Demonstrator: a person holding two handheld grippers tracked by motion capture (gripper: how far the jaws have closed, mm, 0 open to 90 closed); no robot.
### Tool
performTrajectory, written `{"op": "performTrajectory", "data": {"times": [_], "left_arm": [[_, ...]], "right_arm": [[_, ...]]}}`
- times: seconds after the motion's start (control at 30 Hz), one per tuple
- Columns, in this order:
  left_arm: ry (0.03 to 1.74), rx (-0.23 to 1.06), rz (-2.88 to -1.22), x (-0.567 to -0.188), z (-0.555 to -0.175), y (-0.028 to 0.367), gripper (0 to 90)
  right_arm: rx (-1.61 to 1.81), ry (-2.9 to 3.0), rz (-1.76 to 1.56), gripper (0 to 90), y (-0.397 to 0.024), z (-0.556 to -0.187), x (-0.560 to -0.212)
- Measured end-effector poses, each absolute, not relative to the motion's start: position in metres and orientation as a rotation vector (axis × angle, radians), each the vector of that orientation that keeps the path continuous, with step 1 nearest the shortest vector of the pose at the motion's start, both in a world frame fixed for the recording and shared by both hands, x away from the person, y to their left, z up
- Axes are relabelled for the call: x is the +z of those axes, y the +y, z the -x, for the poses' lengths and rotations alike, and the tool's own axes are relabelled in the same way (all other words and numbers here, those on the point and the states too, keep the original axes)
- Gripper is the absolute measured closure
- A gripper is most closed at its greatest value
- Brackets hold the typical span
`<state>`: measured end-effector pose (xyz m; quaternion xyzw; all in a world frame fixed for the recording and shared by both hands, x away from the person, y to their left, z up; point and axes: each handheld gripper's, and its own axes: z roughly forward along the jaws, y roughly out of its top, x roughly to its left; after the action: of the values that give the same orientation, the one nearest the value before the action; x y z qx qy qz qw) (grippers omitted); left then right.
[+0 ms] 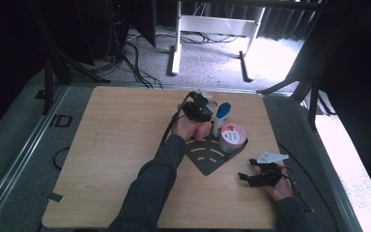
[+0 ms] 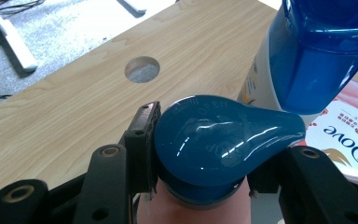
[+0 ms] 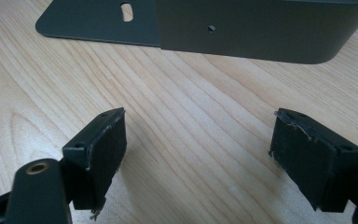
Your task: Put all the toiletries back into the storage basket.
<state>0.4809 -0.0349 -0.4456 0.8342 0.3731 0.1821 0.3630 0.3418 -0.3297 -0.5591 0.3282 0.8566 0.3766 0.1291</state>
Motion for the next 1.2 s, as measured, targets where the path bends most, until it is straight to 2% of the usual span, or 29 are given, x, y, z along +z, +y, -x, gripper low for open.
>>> {"op": "performTrajectory", "data": {"times": [1.2], "left_arm": [[0.968, 0.468, -2.150, -0.4500, -0.4817, -0.0407, 53.0]], "right_arm": [[1.095, 2.492, -0.952, 18.1, -0.3296, -0.3418, -0.5591]]}}
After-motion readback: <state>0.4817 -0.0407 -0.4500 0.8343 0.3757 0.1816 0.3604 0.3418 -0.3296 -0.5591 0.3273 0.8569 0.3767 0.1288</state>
